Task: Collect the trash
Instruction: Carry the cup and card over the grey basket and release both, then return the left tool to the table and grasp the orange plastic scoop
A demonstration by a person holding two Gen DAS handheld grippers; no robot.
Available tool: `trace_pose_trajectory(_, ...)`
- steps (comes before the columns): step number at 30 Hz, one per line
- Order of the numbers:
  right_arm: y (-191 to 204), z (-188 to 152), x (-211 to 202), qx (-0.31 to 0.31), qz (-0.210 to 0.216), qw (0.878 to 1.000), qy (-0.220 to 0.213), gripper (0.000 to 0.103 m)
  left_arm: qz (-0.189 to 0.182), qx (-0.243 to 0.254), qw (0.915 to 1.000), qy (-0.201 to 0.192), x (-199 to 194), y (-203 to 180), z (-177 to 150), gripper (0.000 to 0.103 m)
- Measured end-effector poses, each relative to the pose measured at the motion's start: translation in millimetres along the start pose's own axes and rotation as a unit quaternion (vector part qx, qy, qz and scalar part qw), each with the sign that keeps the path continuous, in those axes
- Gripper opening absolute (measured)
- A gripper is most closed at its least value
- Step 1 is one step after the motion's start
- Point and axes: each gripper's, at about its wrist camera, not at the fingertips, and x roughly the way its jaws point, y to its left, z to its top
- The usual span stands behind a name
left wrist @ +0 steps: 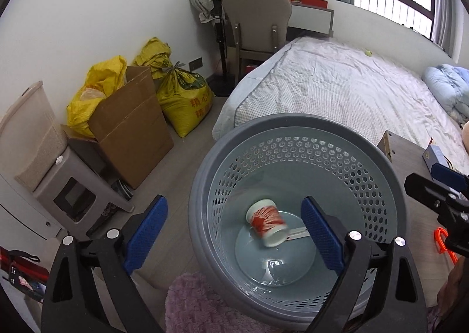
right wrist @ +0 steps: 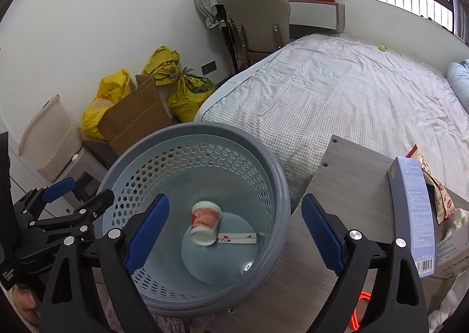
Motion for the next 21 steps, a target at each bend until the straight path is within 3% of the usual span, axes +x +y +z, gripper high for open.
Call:
trace_pose_trajectory(12, -8, -15, -15, 0.014, -0.02, 1.0, 0.0, 0.088, 0.007, -0.001, 1.0, 0.002, -6, -7, -6, 0.092)
trace_pose_trajectory(21, -31, -24, -35, 0.037, -0.04, 0.998, -0.006, 0.087, -0.012, 0.013, 0.9998, -0.003, -13, -27, -7, 0.092)
